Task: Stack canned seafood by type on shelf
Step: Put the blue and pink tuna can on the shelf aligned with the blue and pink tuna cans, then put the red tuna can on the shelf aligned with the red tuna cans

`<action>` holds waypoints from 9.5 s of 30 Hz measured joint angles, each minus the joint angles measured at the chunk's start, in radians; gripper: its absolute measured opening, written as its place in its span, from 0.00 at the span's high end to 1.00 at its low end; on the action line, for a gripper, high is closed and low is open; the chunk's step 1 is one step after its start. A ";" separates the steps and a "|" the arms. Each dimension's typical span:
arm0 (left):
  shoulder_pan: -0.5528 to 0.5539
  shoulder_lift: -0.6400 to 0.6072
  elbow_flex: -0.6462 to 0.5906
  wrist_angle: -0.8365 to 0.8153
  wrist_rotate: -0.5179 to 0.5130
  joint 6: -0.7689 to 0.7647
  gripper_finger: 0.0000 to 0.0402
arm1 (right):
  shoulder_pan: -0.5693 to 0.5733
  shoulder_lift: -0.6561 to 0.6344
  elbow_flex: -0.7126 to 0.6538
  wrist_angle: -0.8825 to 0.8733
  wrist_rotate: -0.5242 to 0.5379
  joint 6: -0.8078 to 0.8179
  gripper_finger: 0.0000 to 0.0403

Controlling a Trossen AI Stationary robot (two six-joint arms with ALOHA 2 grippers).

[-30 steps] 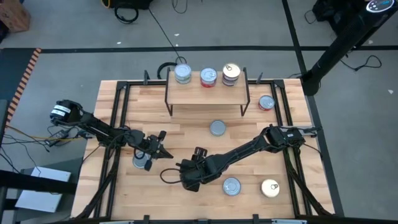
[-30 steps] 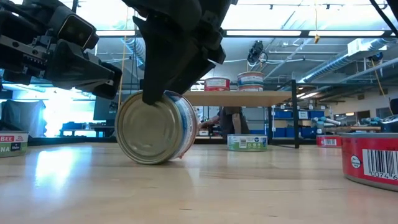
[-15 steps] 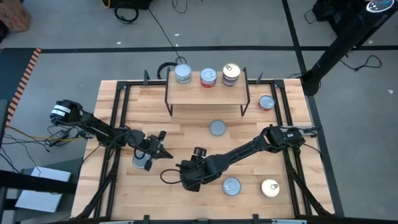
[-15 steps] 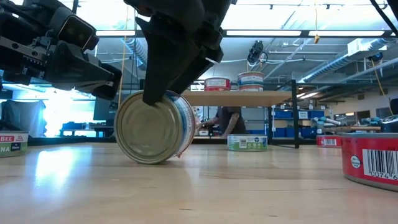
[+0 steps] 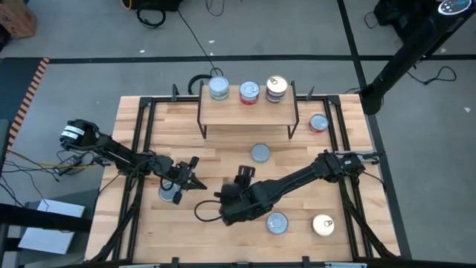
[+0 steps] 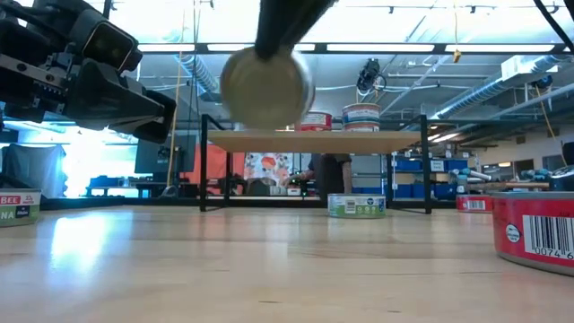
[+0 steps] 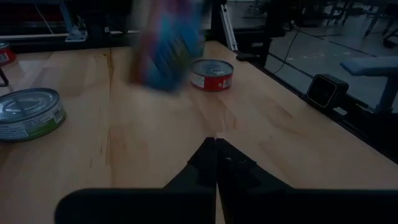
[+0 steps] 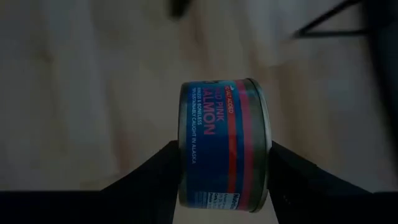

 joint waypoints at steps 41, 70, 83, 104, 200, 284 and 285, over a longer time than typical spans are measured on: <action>-0.001 0.000 0.001 -0.006 -0.030 0.002 0.99 | -0.237 -0.487 -0.714 -0.186 0.559 -0.134 0.50; -0.001 0.000 0.000 -0.008 -0.028 0.001 0.99 | -0.442 -0.498 -0.918 0.078 0.507 -0.242 0.26; -0.001 0.000 0.000 -0.009 -0.027 0.001 0.99 | -0.475 -0.498 -0.918 0.118 0.476 -0.240 0.19; -0.001 0.000 0.000 -0.013 -0.050 0.002 0.99 | -0.515 -0.523 -0.914 0.156 0.410 -0.225 0.20; 0.001 0.000 0.000 -0.005 -0.088 0.001 0.99 | -0.918 -1.290 -2.070 0.977 0.182 1.374 1.00; 0.001 0.000 0.000 -0.015 -0.079 -0.044 0.99 | -1.167 -1.234 -1.833 0.450 -0.420 0.771 1.00; 0.001 0.000 0.000 -0.016 -0.079 -0.044 0.99 | -1.167 -1.234 -1.830 0.447 -0.428 0.759 1.00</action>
